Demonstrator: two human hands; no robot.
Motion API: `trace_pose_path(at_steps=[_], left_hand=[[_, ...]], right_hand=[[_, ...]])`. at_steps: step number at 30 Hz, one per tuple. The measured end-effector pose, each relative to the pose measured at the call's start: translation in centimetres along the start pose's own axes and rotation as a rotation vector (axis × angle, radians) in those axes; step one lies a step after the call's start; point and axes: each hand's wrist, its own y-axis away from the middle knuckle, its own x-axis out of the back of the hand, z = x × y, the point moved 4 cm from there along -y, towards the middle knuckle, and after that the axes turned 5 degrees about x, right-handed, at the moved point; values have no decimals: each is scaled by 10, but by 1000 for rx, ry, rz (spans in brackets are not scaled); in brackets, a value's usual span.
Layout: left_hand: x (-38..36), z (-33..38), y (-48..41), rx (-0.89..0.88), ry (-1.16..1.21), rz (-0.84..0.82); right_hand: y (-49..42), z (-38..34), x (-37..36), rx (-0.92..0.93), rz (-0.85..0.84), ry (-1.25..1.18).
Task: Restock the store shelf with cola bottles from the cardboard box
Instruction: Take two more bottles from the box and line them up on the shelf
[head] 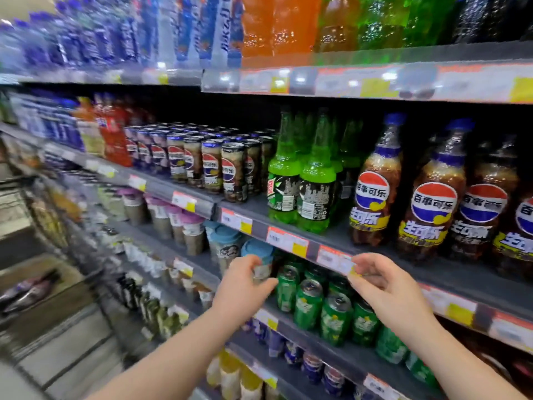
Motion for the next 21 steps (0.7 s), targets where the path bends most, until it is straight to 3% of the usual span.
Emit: trace_pose_path(at_steps=[4, 12, 21], left_hand=[[65, -88, -5, 145, -182, 84], [209, -250, 1, 417, -310, 154], [367, -414, 17, 631, -380, 243]], right_hand=[[-22, -18, -83, 15, -190, 88], [-48, -73, -294, 124, -549, 433], [-56, -148, -544, 243, -844, 528]])
